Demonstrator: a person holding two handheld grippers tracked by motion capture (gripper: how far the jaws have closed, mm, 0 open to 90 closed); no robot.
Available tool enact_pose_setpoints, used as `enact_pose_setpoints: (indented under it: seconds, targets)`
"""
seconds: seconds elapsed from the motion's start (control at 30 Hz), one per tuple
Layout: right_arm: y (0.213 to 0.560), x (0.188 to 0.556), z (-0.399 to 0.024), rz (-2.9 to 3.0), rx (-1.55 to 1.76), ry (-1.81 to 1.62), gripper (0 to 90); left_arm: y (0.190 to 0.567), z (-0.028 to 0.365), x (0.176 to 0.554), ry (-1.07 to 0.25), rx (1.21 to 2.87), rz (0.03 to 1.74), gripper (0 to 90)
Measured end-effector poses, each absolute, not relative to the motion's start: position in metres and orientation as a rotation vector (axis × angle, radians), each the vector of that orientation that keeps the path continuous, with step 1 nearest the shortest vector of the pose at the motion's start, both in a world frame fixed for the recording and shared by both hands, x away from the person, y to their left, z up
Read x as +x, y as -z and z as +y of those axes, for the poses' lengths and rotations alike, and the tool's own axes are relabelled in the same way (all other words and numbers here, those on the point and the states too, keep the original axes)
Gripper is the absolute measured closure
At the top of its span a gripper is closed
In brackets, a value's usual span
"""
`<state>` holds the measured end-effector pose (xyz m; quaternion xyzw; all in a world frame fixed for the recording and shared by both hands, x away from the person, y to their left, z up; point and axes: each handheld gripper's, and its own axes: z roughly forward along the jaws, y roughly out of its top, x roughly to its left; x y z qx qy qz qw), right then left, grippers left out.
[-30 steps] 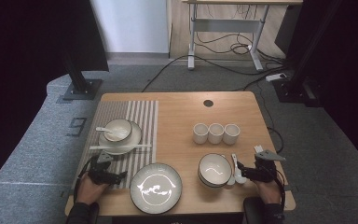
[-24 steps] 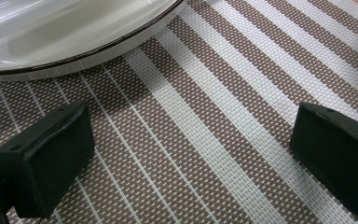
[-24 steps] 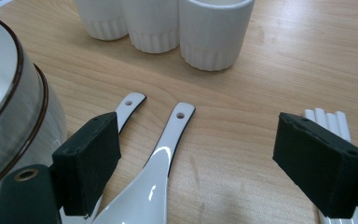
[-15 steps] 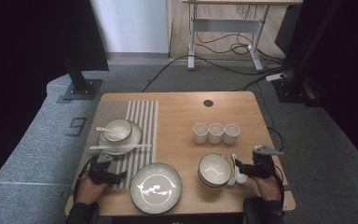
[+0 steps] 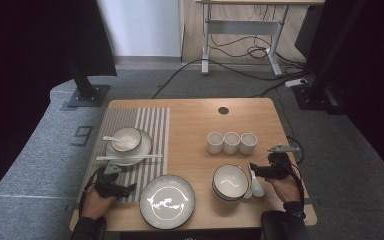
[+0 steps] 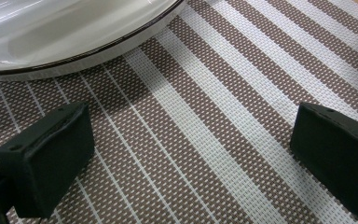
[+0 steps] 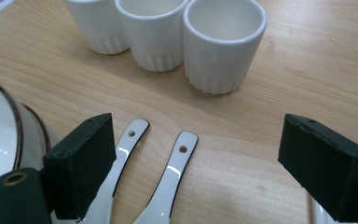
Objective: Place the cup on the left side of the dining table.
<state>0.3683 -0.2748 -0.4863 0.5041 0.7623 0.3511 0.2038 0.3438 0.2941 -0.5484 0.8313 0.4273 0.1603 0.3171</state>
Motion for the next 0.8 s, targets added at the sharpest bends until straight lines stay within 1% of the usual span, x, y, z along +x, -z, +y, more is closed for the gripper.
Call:
enact_pose_setpoints:
  seconds: [0.3,0.5,0.77,0.8]
  targets:
    - [0.481,0.393,-0.271,2.156,1.424,-0.898,9.2,0.548,0.294,0.344,-0.422,2.188,1.125,0.0]
    - [0.481,0.413,-0.265,2.157,1.431,-0.865,2.9,0.548,0.294,0.344,-0.422,2.188,1.125,0.0]
    - [0.488,0.435,-0.26,2.174,1.411,-0.834,2.0,0.548,0.294,0.344,-0.422,2.188,1.125,0.0]
    - [0.49,0.44,-0.259,2.176,1.408,-0.833,3.1,0.548,0.294,0.344,-0.422,2.188,1.125,0.0]
